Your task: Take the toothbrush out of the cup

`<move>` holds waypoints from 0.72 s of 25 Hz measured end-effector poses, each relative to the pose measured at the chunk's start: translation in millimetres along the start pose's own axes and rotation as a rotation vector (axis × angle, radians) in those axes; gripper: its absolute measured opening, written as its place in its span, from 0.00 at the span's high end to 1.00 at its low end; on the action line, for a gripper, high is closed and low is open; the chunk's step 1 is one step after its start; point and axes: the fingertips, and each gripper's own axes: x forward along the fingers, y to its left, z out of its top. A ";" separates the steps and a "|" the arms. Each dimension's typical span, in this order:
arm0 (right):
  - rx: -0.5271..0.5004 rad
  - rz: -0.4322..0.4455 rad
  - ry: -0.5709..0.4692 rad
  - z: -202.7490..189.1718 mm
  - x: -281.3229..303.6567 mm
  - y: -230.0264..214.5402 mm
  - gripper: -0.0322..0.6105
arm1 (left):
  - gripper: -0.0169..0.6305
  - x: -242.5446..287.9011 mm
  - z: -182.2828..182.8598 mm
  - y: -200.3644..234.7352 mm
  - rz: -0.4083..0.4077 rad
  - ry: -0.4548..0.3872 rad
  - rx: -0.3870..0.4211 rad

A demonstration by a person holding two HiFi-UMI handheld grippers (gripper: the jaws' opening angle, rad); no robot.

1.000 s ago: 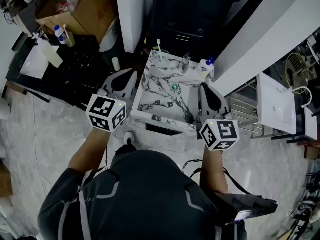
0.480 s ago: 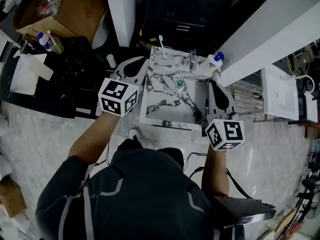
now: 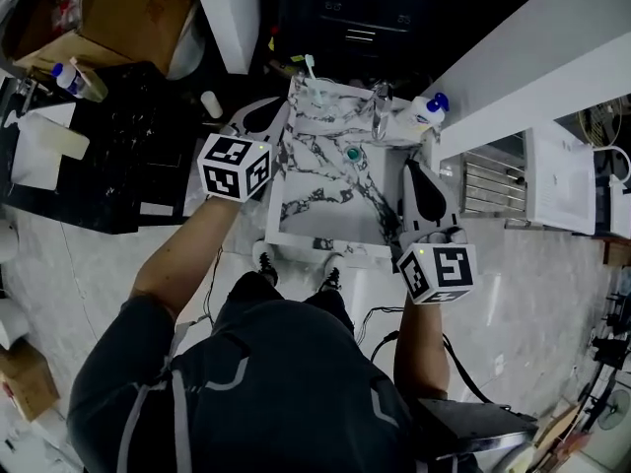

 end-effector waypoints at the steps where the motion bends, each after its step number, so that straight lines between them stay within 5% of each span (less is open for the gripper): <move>1: 0.006 0.006 0.001 -3.4 1.8 -0.9 0.91 | 0.96 6.9 -5.6 2.3 0.003 0.007 -0.005; 6: 0.044 0.010 0.021 -27.8 14.1 -6.6 0.91 | 0.80 51.5 -42.5 22.2 0.013 0.066 -0.089; 18: 0.139 0.004 0.095 -96.5 35.5 -20.7 0.91 | 0.70 140.3 -91.4 59.3 0.032 0.160 -0.110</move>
